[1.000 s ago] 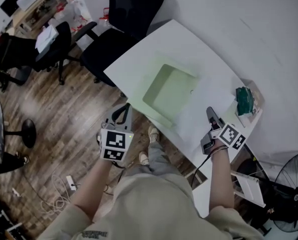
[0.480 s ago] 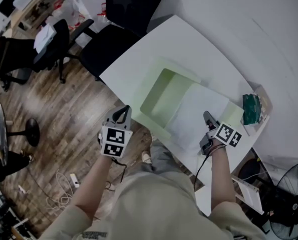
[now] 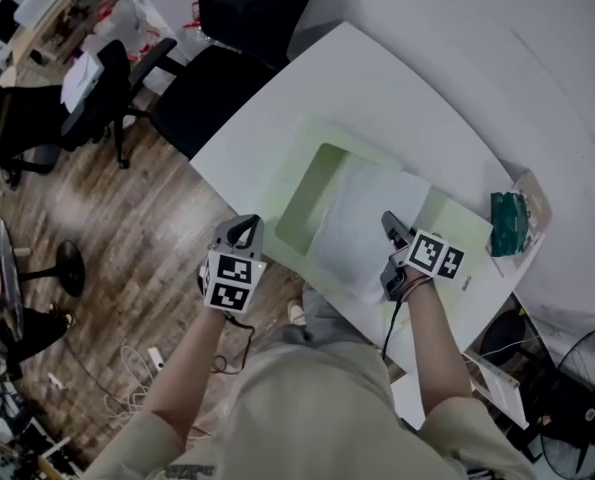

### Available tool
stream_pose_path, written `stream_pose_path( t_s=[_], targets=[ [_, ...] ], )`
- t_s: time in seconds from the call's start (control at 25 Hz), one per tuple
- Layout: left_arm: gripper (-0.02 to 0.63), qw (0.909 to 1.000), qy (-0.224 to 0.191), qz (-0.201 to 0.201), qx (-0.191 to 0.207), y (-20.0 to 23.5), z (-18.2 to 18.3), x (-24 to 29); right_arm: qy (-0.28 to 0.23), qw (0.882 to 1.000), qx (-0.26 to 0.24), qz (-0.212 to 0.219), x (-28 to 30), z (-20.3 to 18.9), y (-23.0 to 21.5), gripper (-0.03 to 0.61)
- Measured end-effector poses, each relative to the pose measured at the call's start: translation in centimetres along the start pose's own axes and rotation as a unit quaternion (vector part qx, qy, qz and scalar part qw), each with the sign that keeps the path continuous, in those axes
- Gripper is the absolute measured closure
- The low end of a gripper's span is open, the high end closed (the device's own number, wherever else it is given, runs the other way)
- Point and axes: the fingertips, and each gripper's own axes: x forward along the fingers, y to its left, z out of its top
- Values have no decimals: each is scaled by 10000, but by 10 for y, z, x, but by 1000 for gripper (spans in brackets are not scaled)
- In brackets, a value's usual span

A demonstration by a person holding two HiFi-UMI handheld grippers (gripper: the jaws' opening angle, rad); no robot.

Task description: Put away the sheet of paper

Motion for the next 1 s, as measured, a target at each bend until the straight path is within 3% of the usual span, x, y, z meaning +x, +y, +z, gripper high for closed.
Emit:
stream_pose_path(
  t_s=[0.12, 0.48, 1.0],
  targets=[
    [592, 9999, 82, -45, -41, 3, -2, 7, 98, 9999, -27, 63, 18, -1, 12, 555],
    [592, 9991, 368, -192, 113, 4, 6, 30, 97, 9970, 667, 374, 54, -1, 32, 555],
    [592, 9954, 626, -624, 371, 3, 13, 49, 188, 9961, 737, 439, 82, 0, 58, 555]
  ],
)
